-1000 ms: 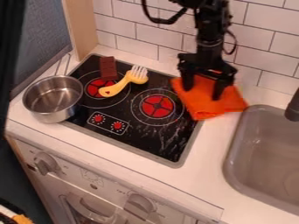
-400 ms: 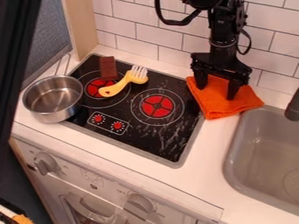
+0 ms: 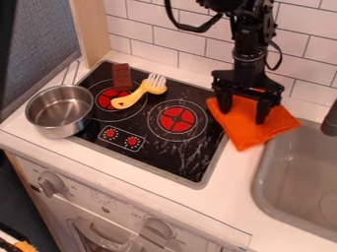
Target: Move the orange cloth to the upper right of the right burner
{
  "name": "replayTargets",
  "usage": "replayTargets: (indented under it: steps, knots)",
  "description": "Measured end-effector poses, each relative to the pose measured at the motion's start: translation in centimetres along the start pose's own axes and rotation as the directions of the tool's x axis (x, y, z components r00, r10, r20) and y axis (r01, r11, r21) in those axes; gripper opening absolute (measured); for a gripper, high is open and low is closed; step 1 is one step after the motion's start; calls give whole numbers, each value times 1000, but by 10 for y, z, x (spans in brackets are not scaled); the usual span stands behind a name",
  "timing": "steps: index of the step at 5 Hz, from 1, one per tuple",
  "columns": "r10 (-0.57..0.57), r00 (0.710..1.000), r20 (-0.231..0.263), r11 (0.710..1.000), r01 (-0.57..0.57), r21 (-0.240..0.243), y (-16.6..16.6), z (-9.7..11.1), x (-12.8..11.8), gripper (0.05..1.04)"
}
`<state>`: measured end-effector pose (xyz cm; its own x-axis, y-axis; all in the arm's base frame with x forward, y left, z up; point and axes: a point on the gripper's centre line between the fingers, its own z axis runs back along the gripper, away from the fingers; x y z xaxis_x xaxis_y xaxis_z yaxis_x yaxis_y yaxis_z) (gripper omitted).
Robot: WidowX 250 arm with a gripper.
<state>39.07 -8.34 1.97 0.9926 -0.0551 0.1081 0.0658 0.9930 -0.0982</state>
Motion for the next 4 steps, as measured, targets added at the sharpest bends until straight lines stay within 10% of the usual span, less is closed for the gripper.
replayTargets:
  steps: [4]
  knots:
    - [58,984,171,998,-58,-4,16,95,-19,1001]
